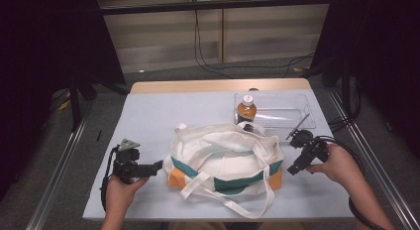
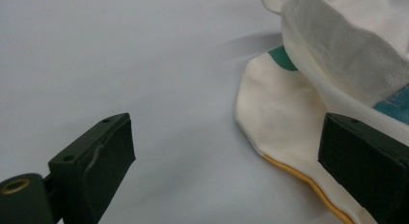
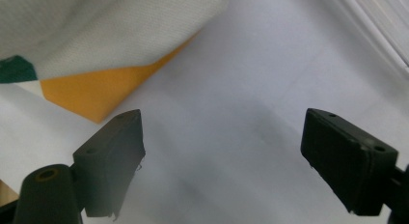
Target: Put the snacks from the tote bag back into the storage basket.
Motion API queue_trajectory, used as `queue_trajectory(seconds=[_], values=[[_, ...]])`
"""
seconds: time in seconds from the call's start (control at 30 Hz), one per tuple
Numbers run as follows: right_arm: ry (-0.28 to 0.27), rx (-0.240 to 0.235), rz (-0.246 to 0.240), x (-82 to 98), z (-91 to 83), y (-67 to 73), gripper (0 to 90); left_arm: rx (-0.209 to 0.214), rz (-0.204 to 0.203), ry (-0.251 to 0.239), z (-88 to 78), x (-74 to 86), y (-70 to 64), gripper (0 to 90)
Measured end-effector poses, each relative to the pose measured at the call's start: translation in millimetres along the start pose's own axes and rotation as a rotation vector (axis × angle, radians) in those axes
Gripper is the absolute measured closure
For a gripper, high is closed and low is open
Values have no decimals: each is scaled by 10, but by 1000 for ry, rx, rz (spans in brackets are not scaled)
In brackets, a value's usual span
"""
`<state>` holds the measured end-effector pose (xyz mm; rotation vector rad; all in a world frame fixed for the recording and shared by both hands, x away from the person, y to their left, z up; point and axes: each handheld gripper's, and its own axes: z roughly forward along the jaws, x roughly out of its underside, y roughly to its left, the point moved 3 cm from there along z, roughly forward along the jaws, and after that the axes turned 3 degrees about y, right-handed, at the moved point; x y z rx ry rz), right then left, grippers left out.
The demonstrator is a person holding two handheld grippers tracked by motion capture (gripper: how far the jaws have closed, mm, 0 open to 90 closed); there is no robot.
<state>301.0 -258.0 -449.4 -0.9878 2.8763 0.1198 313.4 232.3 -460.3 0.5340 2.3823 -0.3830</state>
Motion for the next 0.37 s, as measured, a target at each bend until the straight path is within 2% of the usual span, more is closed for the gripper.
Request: queue_trajectory(seconds=[0.1, 0.13, 0.17, 0.27, 0.37], values=[[-39, 2, 13, 11, 0, -7, 145, 0, -1, -4, 4, -6, -2, 56], [-47, 11, 32, 16, -26, -11, 143, -1, 0, -2, 6, -4, -3, 56], [-82, 23, 43, 17, -61, -36, 143, -4, 8, 5, 4, -3, 0, 56], [-149, 11, 64, 36, -101, -68, 142, -4, 12, 7, 10, -7, -1, 56], [-188, -9, 106, 65, -96, -100, 136, -2, 12, 4, 14, -12, -11, 56]])
